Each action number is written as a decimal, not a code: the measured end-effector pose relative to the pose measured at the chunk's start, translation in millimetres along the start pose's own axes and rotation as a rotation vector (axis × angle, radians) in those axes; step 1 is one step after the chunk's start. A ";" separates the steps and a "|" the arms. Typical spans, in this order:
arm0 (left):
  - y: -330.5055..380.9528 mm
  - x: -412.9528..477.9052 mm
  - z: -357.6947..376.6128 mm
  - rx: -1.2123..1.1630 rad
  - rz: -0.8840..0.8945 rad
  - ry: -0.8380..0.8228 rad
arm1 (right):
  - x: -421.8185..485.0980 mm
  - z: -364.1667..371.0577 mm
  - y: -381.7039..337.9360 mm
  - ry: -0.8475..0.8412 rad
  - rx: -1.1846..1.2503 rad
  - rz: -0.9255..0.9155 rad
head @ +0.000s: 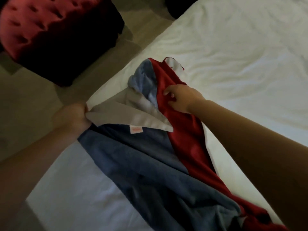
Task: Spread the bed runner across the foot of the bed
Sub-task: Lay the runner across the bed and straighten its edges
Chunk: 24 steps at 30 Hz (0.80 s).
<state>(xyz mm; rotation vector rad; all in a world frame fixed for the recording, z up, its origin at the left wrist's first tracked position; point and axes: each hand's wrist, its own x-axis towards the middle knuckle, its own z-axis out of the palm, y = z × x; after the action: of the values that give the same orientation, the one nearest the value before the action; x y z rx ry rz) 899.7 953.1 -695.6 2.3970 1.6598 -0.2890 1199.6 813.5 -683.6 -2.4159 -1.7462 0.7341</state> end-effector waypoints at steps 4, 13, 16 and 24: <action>16.9 -19.1 4.2 -0.011 0.280 0.109 | 4.6 5.6 -24.7 -0.005 -0.003 -0.055; 43.7 -17.9 -3.7 0.011 0.583 0.325 | 26.7 16.1 -91.4 -0.077 0.118 -0.072; 15.3 -5.5 -7.2 0.000 0.436 0.310 | 36.6 26.6 -113.4 -0.047 0.207 -0.070; -85.7 21.3 -16.4 0.027 0.092 0.281 | 75.8 62.0 -199.4 -0.071 0.202 -0.188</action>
<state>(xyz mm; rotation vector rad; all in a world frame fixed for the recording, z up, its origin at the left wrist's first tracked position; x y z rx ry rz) 827.4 1006.3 -691.1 2.6243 1.6556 0.0444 1017.1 939.2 -698.3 -2.0880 -1.7955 0.9317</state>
